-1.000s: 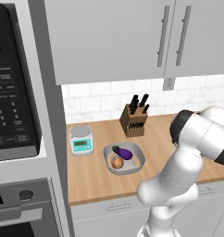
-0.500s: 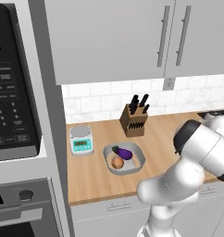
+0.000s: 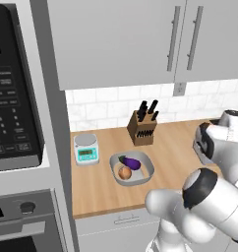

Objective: Take the meat container that has the chicken drumstick and place it on the second highest rack of the freezer. Then take the vegetable container that has the onion and eggplant and place it on the highest rack of the freezer.

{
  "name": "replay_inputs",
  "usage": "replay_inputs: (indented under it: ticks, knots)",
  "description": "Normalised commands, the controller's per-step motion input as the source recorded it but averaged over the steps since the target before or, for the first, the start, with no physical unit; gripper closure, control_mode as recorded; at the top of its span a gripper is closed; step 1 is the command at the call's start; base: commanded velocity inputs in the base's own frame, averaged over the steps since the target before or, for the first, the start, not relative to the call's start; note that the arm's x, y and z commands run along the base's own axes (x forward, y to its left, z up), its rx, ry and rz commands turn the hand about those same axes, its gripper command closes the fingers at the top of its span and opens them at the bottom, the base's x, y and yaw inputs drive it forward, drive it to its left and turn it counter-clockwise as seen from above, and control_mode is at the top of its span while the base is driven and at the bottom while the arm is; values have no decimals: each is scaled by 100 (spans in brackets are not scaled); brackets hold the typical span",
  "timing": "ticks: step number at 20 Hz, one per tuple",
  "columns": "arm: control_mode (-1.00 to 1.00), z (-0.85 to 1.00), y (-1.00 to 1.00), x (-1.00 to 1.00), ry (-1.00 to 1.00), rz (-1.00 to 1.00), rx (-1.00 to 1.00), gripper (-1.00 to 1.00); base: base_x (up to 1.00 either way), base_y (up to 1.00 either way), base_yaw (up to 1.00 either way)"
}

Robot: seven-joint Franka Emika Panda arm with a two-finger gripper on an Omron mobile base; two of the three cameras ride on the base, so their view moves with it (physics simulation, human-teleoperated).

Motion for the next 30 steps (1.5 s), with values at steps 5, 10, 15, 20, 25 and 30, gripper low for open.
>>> replay_inputs:
  ticks: [5,10,15,20,25,30]
  knots:
    - [-100,59,100,-19,5,-1,0,100,0,0,0]
    - [-100,52,85,-2,7,0,1,100,0,0,0]
    - [-100,62,79,1,9,0,3,100,0,0,0]
    - [-100,84,21,7,17,1,9,100,0,0,0]
    - [-100,42,4,0,10,15,6,100,0,0,0]
    - [-100,-7,21,-13,0,22,0,100,0,0,0]
